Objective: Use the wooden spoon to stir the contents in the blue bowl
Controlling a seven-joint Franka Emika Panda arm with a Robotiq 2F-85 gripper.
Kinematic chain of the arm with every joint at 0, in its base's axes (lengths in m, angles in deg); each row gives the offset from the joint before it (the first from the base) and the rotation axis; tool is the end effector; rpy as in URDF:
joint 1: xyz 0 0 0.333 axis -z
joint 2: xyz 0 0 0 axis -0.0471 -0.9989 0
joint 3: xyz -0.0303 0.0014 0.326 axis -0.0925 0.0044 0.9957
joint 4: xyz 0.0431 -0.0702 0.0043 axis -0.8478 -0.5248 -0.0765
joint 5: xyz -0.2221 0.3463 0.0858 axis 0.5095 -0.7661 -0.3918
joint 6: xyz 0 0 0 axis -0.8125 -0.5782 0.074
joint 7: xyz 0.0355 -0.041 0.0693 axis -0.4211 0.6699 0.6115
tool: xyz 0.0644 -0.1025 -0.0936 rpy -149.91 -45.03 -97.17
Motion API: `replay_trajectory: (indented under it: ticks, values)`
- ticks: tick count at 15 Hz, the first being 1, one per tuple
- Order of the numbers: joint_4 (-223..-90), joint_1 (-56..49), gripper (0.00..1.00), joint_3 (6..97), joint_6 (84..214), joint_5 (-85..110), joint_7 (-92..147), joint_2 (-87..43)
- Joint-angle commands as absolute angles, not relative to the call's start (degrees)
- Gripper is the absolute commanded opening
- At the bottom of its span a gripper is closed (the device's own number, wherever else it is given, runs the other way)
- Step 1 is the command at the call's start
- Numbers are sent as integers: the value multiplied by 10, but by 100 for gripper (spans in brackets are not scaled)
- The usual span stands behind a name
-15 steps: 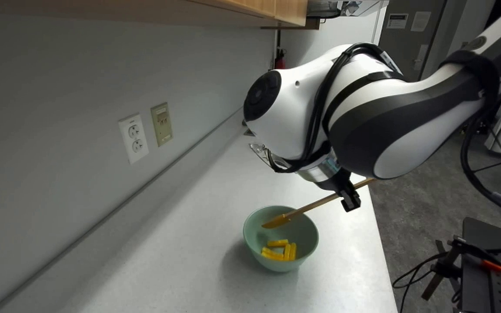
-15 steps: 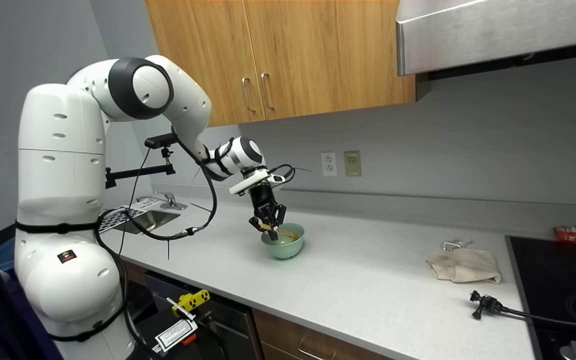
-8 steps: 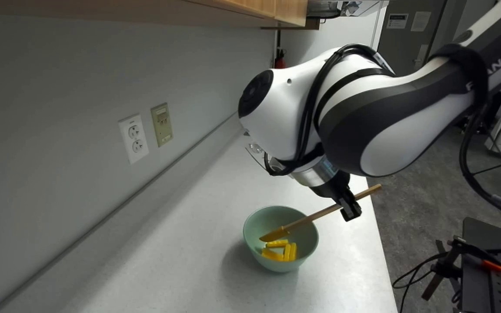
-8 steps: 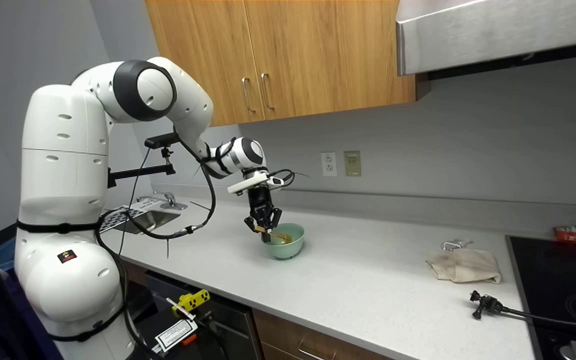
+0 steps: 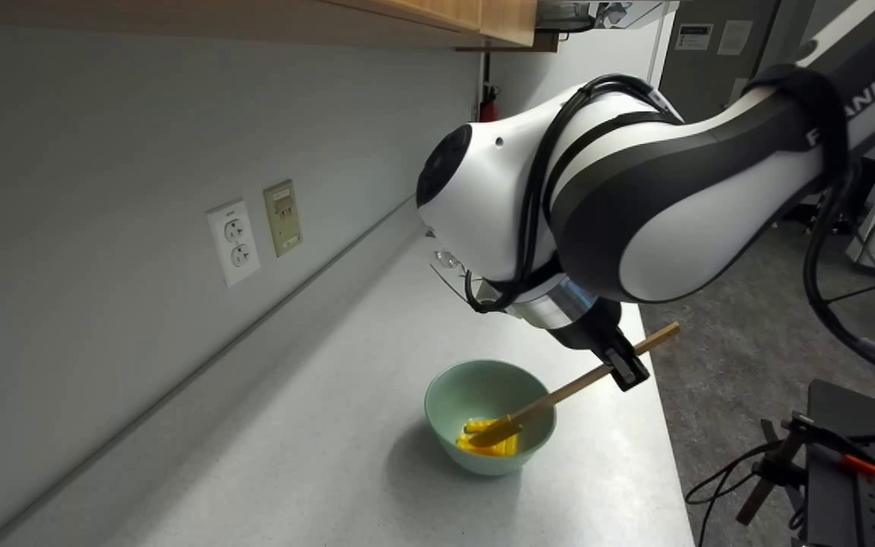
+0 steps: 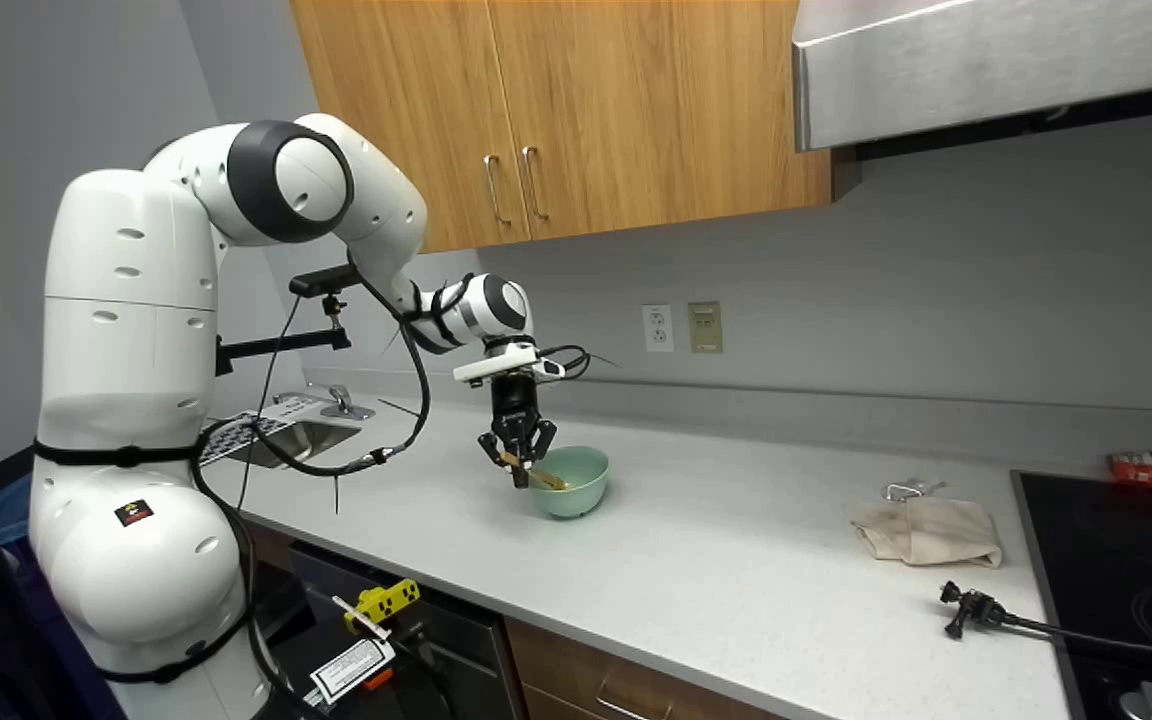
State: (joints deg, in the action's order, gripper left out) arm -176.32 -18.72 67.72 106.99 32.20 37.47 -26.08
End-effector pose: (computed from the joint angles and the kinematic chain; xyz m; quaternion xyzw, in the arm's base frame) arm 0.4893 0.1966 0.2229 0.8631 0.3464 -0.3021 0.2094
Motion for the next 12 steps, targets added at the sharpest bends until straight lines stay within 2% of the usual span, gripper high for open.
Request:
replay_trajectory:
  ticks: [1, 12]
  values:
    - [-1738, -189, 2, 673, 1038, 330, 375, -280]
    - [-1728, -200, 2, 658, 1033, 413, 307, -300]
